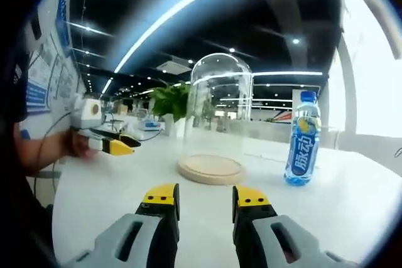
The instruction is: Open the cover put in the Mizone put the cover back on
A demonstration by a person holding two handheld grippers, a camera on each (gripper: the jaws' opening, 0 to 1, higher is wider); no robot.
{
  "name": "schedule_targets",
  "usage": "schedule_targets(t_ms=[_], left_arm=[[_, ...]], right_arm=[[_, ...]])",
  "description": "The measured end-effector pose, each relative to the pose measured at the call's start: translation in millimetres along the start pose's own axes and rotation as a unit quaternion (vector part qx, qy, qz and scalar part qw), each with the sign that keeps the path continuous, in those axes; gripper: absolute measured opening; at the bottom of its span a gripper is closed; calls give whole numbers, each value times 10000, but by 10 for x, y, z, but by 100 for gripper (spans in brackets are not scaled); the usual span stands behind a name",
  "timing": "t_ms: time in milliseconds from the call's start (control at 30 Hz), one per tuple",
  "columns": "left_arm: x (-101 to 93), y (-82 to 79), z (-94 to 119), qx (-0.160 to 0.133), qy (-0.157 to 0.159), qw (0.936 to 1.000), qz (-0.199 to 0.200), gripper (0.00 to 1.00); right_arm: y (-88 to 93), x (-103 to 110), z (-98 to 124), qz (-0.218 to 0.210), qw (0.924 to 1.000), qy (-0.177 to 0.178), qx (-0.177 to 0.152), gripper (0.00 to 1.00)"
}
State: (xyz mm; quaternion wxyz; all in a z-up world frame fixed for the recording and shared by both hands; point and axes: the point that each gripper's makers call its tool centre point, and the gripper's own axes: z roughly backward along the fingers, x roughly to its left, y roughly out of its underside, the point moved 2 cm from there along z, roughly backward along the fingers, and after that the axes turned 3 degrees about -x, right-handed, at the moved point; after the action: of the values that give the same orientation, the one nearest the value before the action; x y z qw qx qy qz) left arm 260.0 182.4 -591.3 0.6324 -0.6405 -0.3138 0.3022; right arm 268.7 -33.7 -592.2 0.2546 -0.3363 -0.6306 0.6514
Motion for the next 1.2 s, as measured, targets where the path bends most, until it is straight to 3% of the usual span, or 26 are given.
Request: schedule_targets(t_ms=[267, 400, 667, 967, 1200], left_arm=[[45, -40, 26, -120, -105, 9999, 49, 20], [109, -22, 11, -136, -45, 9991, 405, 20], [116, -135, 83, -497, -86, 9974, 516, 21], [112, -72, 52, -342, -72, 9984, 440, 19], [156, -120, 58, -450, -141, 9972, 575, 21]], right_arm=[[4, -6, 5, 49, 10000, 12, 16, 27], [-5, -12, 2, -122, 9999, -33, -13, 27], [-5, 37, 17, 87, 10000, -18, 9, 27], [-24, 23, 30, -44, 10000, -66, -48, 27], [-53, -24, 16, -235, 9997, 0, -85, 28]])
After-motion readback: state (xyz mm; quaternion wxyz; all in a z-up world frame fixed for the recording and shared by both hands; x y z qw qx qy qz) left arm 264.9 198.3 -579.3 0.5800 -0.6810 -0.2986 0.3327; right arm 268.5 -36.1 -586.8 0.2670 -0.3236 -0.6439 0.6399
